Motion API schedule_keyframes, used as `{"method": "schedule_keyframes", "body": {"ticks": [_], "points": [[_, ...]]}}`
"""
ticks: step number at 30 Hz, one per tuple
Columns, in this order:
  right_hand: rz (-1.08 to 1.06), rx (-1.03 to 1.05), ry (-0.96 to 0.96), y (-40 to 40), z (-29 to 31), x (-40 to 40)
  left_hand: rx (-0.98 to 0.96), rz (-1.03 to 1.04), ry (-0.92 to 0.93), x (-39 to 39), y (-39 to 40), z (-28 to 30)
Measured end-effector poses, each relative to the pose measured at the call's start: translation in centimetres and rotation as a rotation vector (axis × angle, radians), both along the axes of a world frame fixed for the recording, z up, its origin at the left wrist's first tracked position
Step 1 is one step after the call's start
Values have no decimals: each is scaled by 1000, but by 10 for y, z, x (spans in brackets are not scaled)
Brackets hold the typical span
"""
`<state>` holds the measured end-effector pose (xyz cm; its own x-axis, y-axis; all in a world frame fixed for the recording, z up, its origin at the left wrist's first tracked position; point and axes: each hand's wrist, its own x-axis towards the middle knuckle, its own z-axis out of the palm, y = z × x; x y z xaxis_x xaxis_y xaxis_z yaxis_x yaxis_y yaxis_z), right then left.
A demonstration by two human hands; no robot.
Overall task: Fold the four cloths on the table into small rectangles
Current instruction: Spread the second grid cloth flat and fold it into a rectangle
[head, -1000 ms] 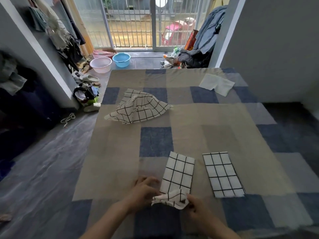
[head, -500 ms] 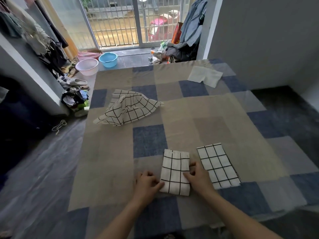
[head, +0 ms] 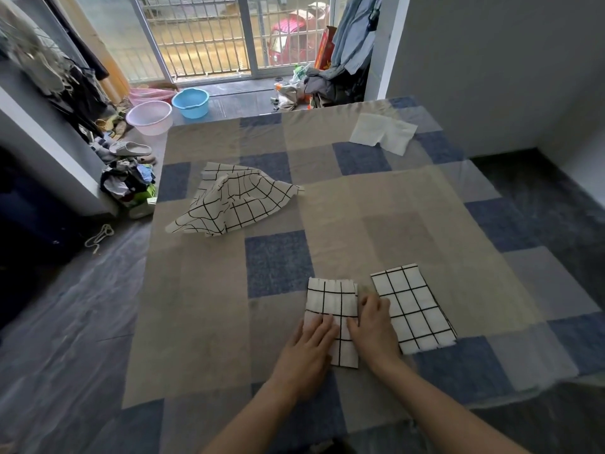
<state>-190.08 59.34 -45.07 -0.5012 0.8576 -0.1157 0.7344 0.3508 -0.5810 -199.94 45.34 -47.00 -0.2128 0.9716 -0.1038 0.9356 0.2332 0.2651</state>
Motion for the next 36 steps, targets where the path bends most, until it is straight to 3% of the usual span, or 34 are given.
{"method": "schedule_keyframes", "body": {"ticks": [2, 4, 9, 13, 20, 23, 27, 36], "points": [[78, 159, 12, -3, -4, -2, -113, 17, -21, 0, -2, -6], [231, 241, 70, -12, -4, -9, -110, -2, -5, -2, -3, -10], [541, 177, -18, -29, -19, -26, -102, -92, 141, -8, -7, -20], [520, 246, -190, -11, -44, -13, -140, 9, 108, -5, -10, -20], [250, 196, -287, 6, -43, -26, -182, 132, 38, -4, -21, -22], [137, 144, -171, 1, -28, -46, -223, 143, 33, -3, -17, -20], [389, 203, -38, -31, -30, -50, -218, 126, 40, -4, -15, -19], [486, 237, -240, -8, -48, 0, -245, 118, 15, -14, -25, -18]]}}
